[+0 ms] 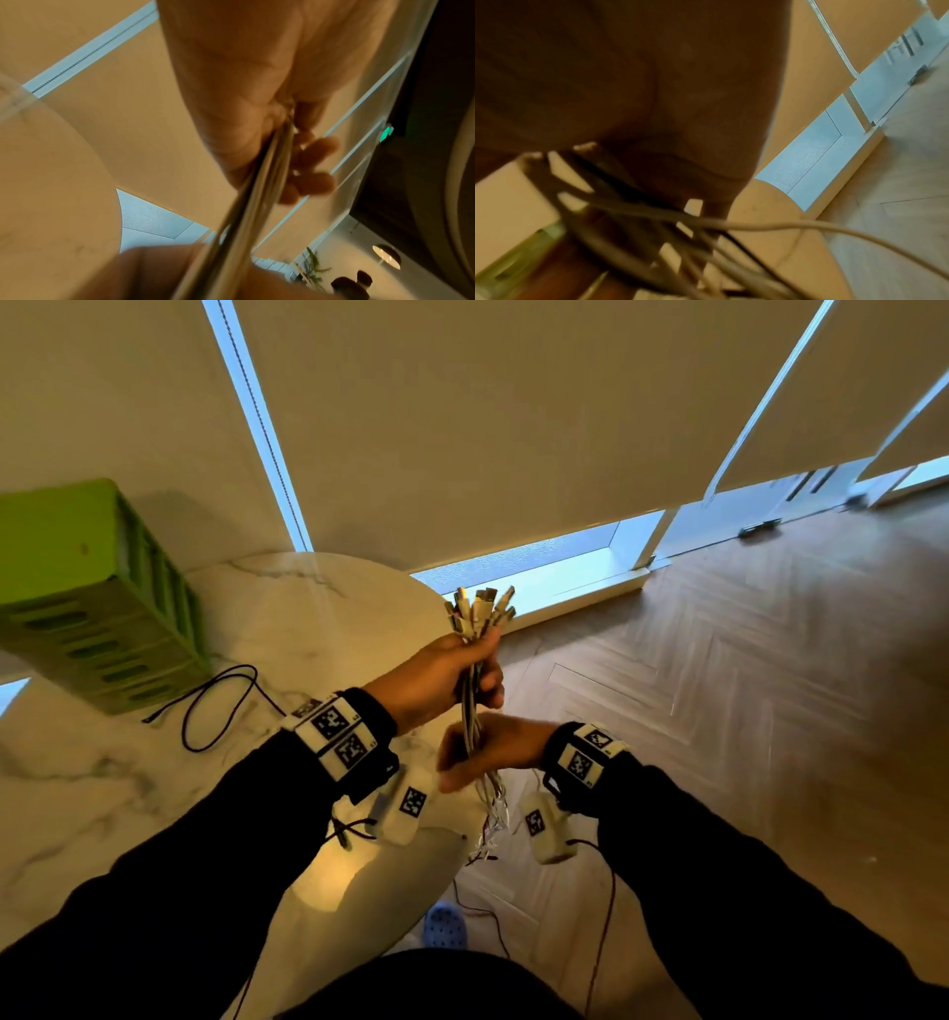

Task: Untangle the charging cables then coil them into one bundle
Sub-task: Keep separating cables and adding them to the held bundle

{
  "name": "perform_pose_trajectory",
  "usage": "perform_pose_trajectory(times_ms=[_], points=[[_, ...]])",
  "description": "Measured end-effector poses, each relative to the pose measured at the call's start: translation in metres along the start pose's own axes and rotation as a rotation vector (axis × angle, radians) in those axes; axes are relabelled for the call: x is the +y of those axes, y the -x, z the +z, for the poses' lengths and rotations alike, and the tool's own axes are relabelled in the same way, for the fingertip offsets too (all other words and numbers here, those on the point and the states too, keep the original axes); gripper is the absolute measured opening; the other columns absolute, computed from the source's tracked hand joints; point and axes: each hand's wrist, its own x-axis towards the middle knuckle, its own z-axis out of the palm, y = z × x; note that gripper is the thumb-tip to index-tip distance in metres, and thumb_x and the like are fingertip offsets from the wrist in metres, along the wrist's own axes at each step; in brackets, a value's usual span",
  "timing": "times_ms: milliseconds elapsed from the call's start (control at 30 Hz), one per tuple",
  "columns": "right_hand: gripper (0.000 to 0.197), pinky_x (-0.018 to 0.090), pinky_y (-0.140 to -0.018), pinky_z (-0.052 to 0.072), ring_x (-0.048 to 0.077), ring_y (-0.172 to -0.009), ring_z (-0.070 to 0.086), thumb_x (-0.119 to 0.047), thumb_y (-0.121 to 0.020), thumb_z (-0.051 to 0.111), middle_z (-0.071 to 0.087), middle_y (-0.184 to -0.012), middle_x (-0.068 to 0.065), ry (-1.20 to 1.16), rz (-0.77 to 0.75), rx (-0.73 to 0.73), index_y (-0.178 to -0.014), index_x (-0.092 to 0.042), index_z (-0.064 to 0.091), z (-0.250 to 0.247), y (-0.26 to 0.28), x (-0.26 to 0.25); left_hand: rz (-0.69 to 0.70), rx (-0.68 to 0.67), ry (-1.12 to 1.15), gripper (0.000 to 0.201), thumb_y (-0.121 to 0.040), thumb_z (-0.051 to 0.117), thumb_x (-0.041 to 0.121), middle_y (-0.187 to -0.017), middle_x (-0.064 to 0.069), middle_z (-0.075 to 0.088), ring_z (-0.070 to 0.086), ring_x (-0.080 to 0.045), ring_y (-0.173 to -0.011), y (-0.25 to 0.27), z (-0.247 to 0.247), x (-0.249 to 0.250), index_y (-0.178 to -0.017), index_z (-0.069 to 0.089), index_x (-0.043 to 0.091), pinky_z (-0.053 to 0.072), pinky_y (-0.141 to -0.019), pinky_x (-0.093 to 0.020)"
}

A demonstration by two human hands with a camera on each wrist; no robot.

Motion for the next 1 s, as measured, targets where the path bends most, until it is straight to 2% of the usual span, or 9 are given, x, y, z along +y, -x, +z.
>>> perform_pose_trajectory(times_ms=[67, 133, 300, 367, 500, 600, 800, 900, 1000], points=[[0.021, 0.037, -0.085, 0.052, 0.021, -0.083, 0.064, -0.024, -0.083, 0.080, 0.068, -0.088, 0.013, 0.099, 0.098, -0.163, -0.088, -0.008, 0.068, -0.004, -0.004, 0.020, -0.059, -0.101, -0.033, 0.029, -0.098, 0.046, 0.035, -0.057, 0.002, 0.044, 0.055, -0.022, -0.065, 0.013, -0.006, 0.010, -0.081, 0.045, 0.011, 0.051, -0.069, -0.027], [0.026, 0.034, -0.077, 0.049, 0.018, -0.075, 0.059, -0.031, -0.080, 0.082, 0.065, -0.080, 0.007, 0.275, 0.239, -0.153, -0.080, -0.011, 0.066, -0.014, -0.006, 0.040, -0.085, -0.160, -0.009, 0.027, -0.095, 0.050, 0.036, -0.058, 0.004, 0.039, 0.050, -0.019, -0.065, 0.025, -0.015, 0.016, -0.083, 0.048, 0.011, 0.049, -0.070, -0.026], [0.038, 0.030, -0.064, 0.039, 0.031, -0.079, 0.064, -0.044, -0.096, 0.051, 0.064, -0.079, 0.008, 0.724, 0.267, 0.713, -0.066, -0.021, 0.048, -0.041, -0.012, 0.066, 0.087, -0.009, 0.140, 0.019, -0.102, 0.045, 0.024, -0.060, 0.007, 0.040, 0.042, -0.015, -0.066, 0.030, -0.033, 0.022, -0.092, 0.053, 0.011, 0.041, -0.083, -0.032], [0.038, 0.031, -0.063, 0.041, 0.034, -0.076, 0.063, -0.045, -0.096, 0.049, 0.064, -0.080, 0.011, 0.657, 0.264, 0.810, -0.067, -0.020, 0.046, -0.034, -0.018, 0.060, 0.183, 0.086, 0.240, 0.017, -0.101, 0.044, 0.026, -0.063, 0.007, 0.041, 0.040, -0.015, -0.068, 0.029, -0.037, 0.027, -0.089, 0.048, 0.015, 0.040, -0.083, -0.031], [0.034, 0.036, -0.070, 0.050, 0.034, -0.082, 0.065, -0.051, -0.098, 0.044, 0.066, -0.092, 0.013, 0.764, 0.212, 0.657, -0.103, -0.019, 0.056, 0.003, -0.035, 0.042, 0.263, 0.317, 0.340, 0.026, -0.107, 0.041, 0.029, -0.069, 0.007, 0.037, 0.036, -0.012, -0.067, 0.029, -0.041, 0.031, -0.082, 0.048, 0.024, 0.036, -0.074, -0.026], [0.043, 0.039, -0.075, 0.053, 0.035, -0.088, 0.065, -0.052, -0.095, 0.047, 0.068, -0.102, 0.014, 0.803, 0.185, 0.404, -0.118, -0.016, 0.054, 0.048, -0.048, 0.028, 0.246, 0.454, 0.256, 0.021, -0.108, 0.039, 0.033, -0.071, 0.009, 0.034, 0.032, -0.009, -0.063, 0.031, -0.054, 0.021, -0.088, 0.044, 0.028, 0.034, -0.068, -0.024], [0.051, 0.039, -0.085, 0.052, 0.028, -0.097, 0.063, -0.059, -0.081, 0.073, 0.067, -0.104, 0.009, 0.629, 0.018, -0.115, -0.100, -0.015, 0.056, 0.101, -0.048, -0.013, 0.135, 0.414, 0.189, 0.029, -0.106, 0.039, 0.043, -0.062, 0.010, 0.032, 0.023, -0.007, -0.050, 0.064, -0.096, 0.000, -0.083, 0.034, 0.026, 0.026, -0.045, -0.020], [0.067, 0.040, -0.097, 0.049, 0.024, -0.109, 0.059, -0.059, -0.077, 0.076, 0.064, -0.121, 0.004, 0.454, -0.036, -0.157, -0.126, -0.019, 0.053, 0.093, -0.059, -0.022, 0.147, 0.387, 0.233, 0.031, -0.106, 0.037, 0.041, -0.059, 0.010, 0.027, 0.018, -0.004, -0.045, 0.091, -0.117, 0.009, -0.078, 0.034, 0.027, 0.020, -0.039, -0.017], [0.072, 0.043, -0.090, 0.046, 0.023, -0.095, 0.057, -0.074, -0.083, 0.045, 0.061, -0.105, 0.008, 0.368, -0.106, -0.054, -0.121, -0.013, 0.052, 0.083, -0.080, -0.027, 0.168, 0.411, 0.257, 0.029, -0.103, 0.039, 0.044, -0.058, 0.010, 0.024, 0.018, -0.003, -0.042, 0.120, -0.139, 0.017, -0.079, 0.039, 0.027, 0.020, -0.038, -0.015]])
